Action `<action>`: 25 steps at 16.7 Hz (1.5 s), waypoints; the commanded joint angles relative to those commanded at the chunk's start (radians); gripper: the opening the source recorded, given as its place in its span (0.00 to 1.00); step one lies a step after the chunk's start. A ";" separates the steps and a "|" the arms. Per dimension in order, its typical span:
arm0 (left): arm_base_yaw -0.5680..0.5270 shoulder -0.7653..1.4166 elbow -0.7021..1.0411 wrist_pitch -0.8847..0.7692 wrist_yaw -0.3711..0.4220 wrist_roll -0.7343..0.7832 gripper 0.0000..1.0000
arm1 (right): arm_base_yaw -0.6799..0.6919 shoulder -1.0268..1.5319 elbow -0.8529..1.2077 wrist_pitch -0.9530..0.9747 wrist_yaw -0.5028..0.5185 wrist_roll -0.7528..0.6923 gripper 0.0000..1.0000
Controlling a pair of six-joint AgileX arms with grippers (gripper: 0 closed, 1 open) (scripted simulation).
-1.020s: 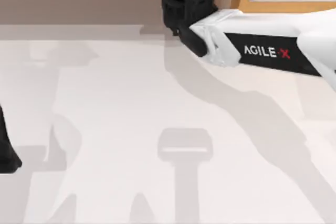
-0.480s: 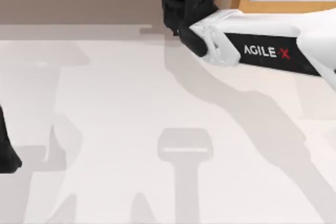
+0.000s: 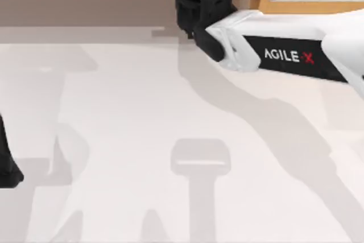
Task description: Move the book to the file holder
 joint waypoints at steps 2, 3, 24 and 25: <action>0.000 0.000 0.000 0.000 0.000 0.000 1.00 | 0.003 -0.002 0.000 0.000 0.000 0.001 0.00; 0.000 0.000 0.000 0.000 0.000 0.000 1.00 | 0.005 -0.002 0.001 -0.001 0.000 0.003 0.00; 0.000 0.000 0.000 0.000 0.000 0.000 1.00 | 0.004 -0.036 0.009 -0.039 -0.021 0.018 0.00; 0.000 0.000 0.000 0.000 0.000 0.000 1.00 | 0.001 -0.053 -0.010 -0.030 -0.046 0.033 0.00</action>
